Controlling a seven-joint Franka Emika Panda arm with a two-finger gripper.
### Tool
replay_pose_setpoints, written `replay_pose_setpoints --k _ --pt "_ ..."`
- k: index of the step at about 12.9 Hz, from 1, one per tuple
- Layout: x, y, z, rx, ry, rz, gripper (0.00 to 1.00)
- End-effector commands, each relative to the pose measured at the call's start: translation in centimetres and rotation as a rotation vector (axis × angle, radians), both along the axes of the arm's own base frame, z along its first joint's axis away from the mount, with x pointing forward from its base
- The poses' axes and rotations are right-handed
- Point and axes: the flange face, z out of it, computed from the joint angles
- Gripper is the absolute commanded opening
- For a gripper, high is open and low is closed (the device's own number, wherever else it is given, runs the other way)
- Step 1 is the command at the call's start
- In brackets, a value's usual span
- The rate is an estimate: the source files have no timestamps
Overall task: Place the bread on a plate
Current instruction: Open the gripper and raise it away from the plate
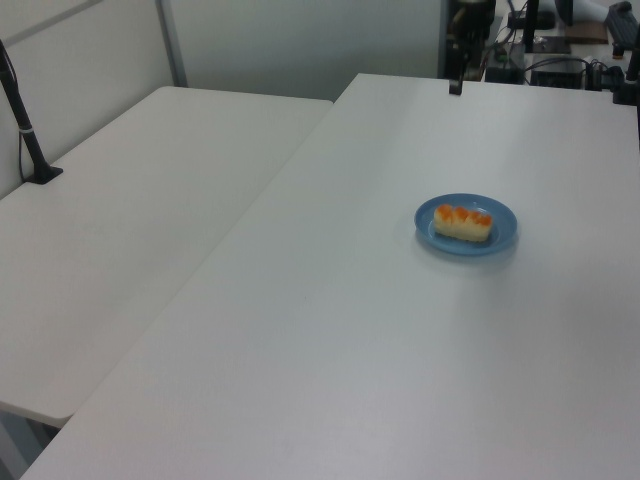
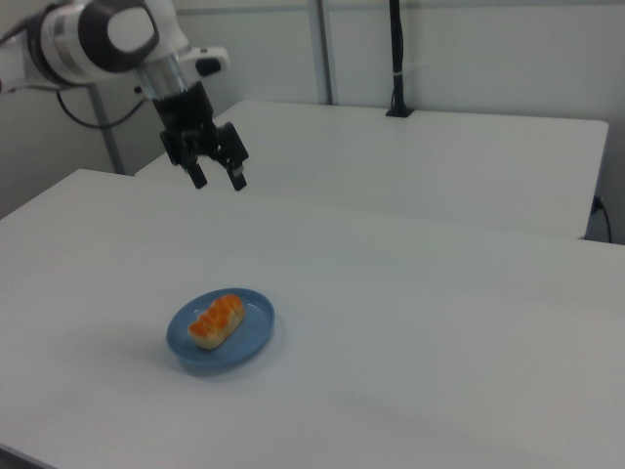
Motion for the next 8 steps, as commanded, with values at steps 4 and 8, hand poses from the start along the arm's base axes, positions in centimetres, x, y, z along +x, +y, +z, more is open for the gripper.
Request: replay_pose_setpoints --k 4,8 --pt "-1.2 -3.5 6.2 0.112 -0.021 -0.062 1.00" --pt "-1.2 -4.1 6.3 0.107 -0.026 -0.048 1.00"
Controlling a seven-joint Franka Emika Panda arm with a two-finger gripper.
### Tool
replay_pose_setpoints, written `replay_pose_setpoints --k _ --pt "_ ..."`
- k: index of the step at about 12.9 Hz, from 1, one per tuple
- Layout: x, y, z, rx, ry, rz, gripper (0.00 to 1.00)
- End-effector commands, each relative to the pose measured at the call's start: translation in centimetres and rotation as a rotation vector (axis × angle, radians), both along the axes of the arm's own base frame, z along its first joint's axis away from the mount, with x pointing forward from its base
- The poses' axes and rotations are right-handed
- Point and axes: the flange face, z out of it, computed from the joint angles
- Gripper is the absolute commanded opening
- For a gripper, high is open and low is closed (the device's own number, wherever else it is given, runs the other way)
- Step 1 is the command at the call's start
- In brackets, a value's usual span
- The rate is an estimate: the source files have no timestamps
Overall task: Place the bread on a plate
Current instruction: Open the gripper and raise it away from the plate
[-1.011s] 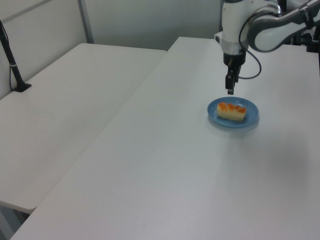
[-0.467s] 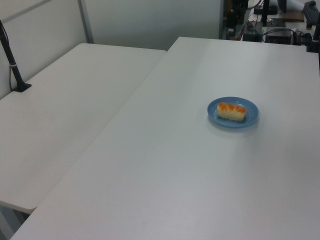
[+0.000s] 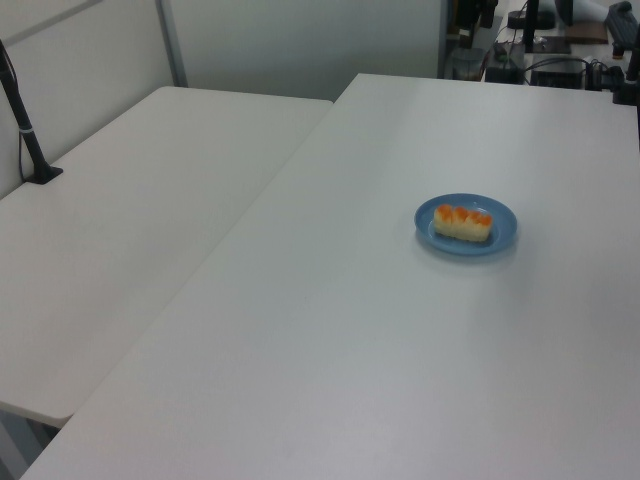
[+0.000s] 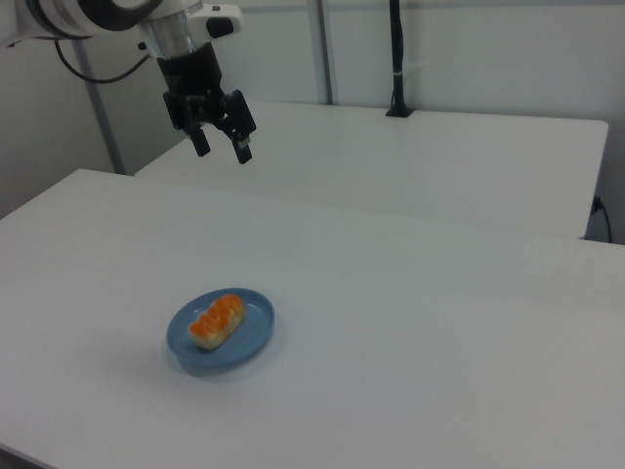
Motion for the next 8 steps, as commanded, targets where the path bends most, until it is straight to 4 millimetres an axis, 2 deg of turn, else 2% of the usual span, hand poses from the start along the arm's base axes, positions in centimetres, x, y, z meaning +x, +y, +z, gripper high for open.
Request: replay_pose_setpoints --k 1,3,8 --pt "-0.25 -0.25 0.29 0.015 0.009 0.035 1.00" --pt "-0.31 -0.40 0.24 0.012 0.021 0.108 1.00" --pt "-0.31 -0.78 0.19 0.041 0.013 0.089 1.00"
